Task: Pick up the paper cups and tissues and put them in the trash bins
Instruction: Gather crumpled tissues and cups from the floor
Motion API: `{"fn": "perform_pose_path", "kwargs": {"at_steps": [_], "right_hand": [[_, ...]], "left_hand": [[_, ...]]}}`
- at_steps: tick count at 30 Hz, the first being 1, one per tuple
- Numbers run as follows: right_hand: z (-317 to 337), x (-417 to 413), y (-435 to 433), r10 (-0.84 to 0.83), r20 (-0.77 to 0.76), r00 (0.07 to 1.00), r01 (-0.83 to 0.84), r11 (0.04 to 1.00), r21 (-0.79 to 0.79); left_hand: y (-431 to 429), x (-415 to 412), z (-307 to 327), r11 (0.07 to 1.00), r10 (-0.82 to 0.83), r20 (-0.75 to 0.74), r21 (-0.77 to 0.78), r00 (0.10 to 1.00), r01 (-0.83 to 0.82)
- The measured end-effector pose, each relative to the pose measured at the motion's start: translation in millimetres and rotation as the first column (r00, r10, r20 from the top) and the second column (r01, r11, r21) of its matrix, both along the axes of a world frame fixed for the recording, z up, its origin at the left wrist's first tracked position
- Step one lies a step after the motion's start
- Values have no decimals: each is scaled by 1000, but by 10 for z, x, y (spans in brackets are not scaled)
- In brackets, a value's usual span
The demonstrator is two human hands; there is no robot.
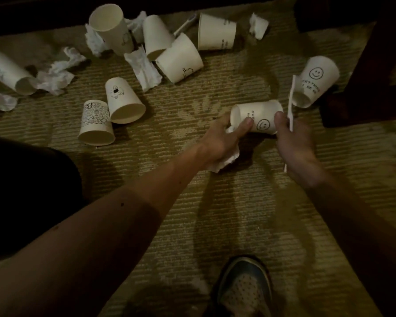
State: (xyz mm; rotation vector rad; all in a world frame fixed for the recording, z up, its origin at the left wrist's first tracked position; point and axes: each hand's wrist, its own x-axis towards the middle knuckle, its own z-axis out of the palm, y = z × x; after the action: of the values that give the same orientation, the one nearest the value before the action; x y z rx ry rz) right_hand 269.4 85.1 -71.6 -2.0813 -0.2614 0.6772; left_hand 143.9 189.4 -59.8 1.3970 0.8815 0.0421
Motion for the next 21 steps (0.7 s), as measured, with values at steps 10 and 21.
{"fn": "perform_pose_path", "kwargs": {"at_steps": [10, 21], "right_hand": [[583, -560, 307, 183, -212, 960, -147, 974, 175], [1955, -1704, 1031, 659, 105, 745, -639, 659, 396]], "left_hand": [[374, -554, 790, 887, 11, -133, 459, 991, 52], [930, -2050, 2720, 528, 137, -314, 826, 939, 199]]}}
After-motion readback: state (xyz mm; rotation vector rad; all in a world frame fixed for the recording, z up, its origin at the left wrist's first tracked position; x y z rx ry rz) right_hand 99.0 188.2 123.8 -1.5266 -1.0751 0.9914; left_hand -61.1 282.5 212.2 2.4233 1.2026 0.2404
